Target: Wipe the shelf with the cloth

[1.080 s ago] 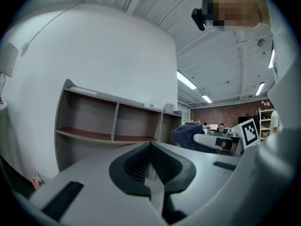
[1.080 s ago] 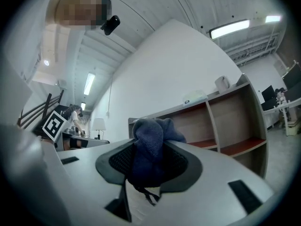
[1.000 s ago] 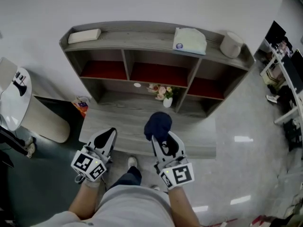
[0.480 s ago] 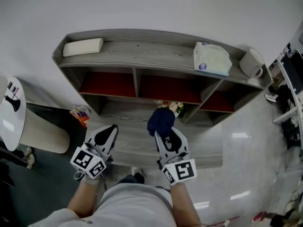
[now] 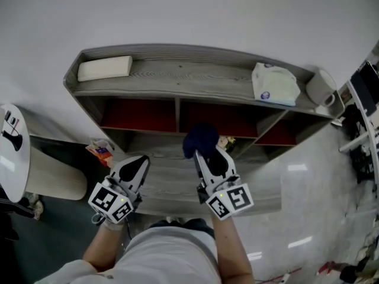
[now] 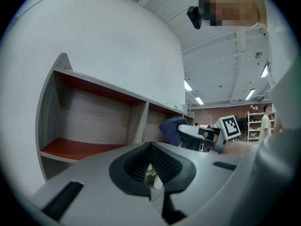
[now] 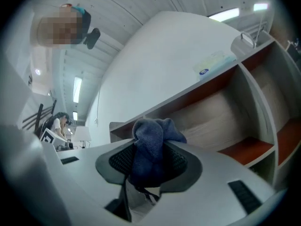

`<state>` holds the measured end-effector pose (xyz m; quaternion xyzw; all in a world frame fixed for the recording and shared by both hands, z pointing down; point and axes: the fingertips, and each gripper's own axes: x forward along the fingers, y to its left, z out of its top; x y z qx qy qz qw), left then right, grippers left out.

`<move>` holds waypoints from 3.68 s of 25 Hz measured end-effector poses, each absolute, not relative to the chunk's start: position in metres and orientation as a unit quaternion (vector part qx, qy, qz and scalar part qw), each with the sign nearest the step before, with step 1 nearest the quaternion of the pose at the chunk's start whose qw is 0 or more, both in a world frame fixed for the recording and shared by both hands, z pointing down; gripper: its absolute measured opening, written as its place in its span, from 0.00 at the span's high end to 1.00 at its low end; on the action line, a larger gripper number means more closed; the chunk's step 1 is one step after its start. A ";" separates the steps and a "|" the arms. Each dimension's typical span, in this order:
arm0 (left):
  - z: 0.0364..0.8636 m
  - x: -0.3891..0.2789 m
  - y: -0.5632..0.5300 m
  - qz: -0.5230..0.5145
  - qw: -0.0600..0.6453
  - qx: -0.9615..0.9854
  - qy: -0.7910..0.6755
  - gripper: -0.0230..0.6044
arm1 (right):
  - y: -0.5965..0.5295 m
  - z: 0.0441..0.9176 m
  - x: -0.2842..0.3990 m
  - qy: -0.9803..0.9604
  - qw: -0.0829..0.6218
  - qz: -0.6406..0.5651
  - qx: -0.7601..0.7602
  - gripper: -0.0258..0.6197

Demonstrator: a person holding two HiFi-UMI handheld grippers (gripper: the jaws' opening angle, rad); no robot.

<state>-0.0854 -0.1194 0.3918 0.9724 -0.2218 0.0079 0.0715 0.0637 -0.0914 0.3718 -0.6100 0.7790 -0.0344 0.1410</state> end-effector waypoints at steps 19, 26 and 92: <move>0.381 -0.093 -0.117 0.029 0.062 0.954 -0.292 0.94 | -0.174 0.338 0.072 0.800 0.331 -0.157 -0.474 0.74; 0.385 -0.093 -0.115 0.028 0.063 0.946 -0.317 0.94 | -0.196 0.330 0.061 0.817 0.339 -0.161 -0.438 0.74; 0.419 -0.060 -0.093 0.062 0.076 0.934 -0.343 0.94 | -0.215 0.445 0.071 0.657 0.400 -0.481 -0.422 0.75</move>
